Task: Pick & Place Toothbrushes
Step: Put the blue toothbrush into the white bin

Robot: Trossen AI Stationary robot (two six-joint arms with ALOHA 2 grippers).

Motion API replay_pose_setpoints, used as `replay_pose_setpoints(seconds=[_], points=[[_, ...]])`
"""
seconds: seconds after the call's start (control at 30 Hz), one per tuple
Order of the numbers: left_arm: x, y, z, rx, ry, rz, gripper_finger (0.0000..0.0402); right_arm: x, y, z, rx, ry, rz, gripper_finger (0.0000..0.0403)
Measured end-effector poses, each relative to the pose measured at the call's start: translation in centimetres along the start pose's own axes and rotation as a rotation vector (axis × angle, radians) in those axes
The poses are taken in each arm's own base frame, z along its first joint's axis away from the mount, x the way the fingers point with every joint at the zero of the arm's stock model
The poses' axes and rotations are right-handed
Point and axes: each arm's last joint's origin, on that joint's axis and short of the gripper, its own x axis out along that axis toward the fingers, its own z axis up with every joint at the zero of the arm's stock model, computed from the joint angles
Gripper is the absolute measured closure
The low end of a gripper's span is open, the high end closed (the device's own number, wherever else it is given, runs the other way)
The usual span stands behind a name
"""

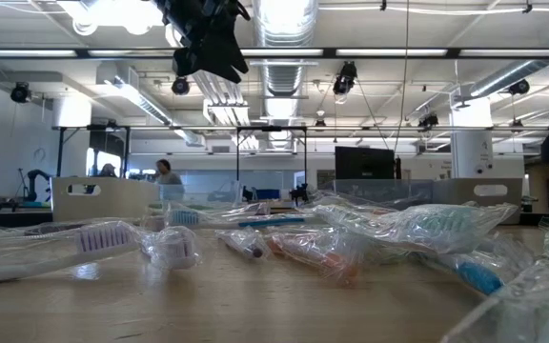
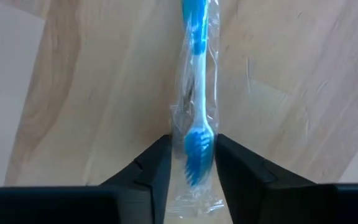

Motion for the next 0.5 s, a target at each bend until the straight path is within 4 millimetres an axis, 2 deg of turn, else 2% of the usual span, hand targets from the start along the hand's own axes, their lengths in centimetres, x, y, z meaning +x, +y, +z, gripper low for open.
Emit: replay_pose_setpoints(seconds=[0.3,0.5], points=[[0.00,-0.03,-0.01,0.000,0.001,-0.002,0.0262,0.02,-0.01,-0.03,0.000,-0.003,0.005,0.0377],[0.00,-0.03,-0.01,0.000,0.001,-0.003,0.0262,-0.24,0.17,-0.02,-0.001,0.024,0.052,0.0387]])
